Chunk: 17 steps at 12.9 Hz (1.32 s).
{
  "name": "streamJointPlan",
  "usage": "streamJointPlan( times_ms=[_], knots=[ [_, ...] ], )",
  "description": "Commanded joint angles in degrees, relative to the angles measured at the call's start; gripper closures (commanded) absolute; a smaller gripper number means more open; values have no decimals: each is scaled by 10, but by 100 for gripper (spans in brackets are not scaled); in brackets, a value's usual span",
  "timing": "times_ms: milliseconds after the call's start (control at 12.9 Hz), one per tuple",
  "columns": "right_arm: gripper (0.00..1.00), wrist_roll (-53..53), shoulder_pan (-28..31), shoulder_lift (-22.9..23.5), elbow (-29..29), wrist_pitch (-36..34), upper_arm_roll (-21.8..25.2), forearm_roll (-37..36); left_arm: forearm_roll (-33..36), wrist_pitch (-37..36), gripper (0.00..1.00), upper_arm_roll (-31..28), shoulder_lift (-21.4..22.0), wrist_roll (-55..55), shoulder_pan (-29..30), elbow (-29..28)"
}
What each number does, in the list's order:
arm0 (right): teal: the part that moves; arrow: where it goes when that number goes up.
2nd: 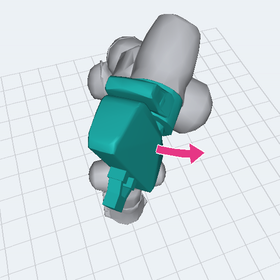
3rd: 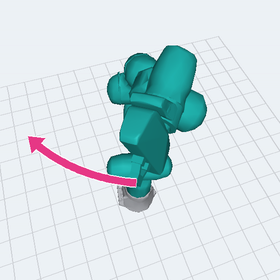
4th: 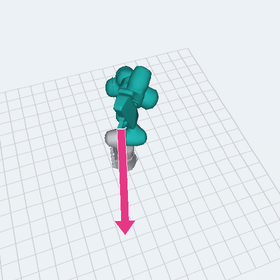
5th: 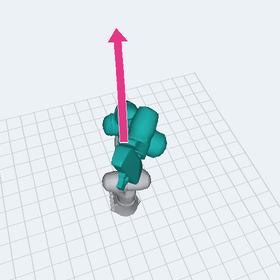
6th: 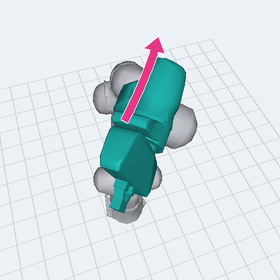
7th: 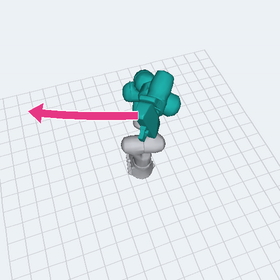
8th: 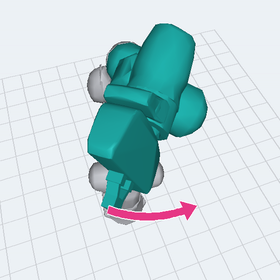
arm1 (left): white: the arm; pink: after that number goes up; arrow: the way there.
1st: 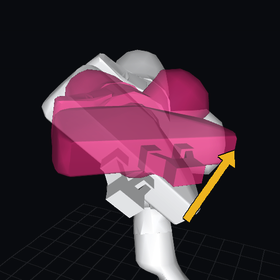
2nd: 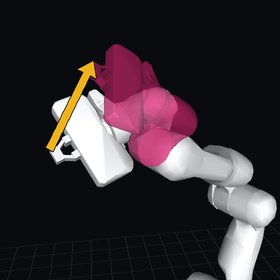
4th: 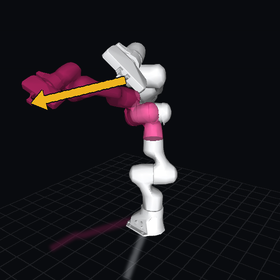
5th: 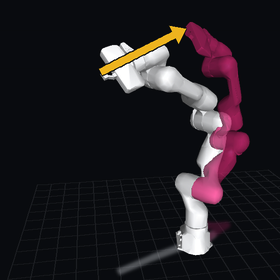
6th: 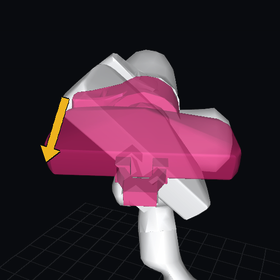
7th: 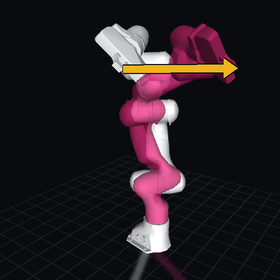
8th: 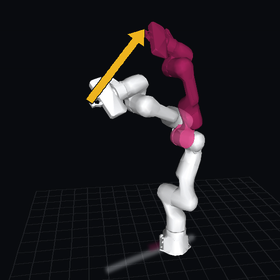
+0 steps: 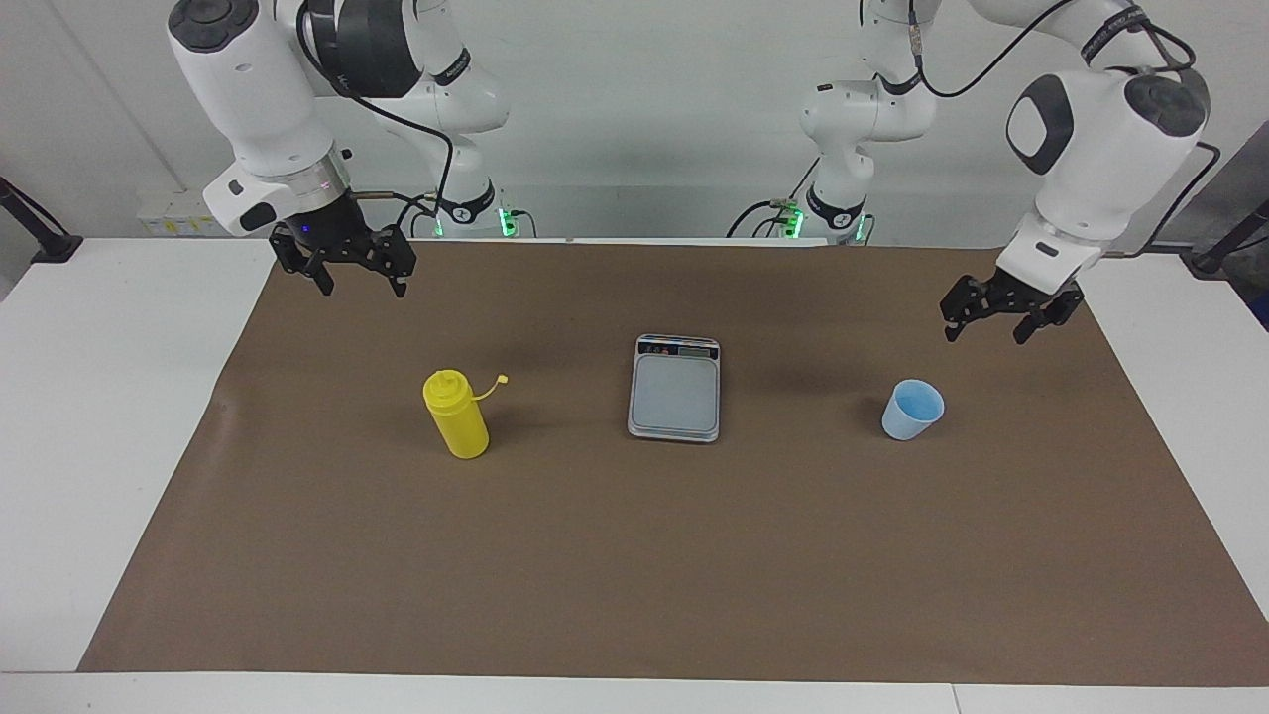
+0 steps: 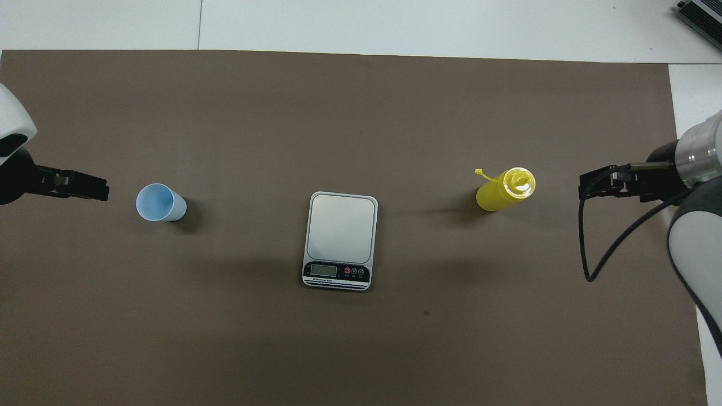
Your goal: Pour seasoning into cup on scale with both arms
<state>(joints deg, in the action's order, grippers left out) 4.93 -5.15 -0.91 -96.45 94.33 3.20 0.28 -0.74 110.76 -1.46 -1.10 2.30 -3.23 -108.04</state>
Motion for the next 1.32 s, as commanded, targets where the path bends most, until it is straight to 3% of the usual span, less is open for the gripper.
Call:
streamJointPlan(
  times_ms=[0, 233, 699, 1242],
  knots=[
    [0, 2, 2, -14, -15, 1, -2, -2, -8, 67, 0, 1, -11, -26, 4, -49],
    [0, 2, 2, -14, -15, 1, -2, -2, -8, 135, 0, 2, -14, -49, 3, -96],
    [0, 2, 2, -14, -15, 1, -2, -2, -11, 173, 0, 2, -48, -72, 16, -120],
    [0, 1, 2, -14, -15, 1, -2, -2, -11, 215, 0, 2, -55, -76, 21, -157]
  ],
)
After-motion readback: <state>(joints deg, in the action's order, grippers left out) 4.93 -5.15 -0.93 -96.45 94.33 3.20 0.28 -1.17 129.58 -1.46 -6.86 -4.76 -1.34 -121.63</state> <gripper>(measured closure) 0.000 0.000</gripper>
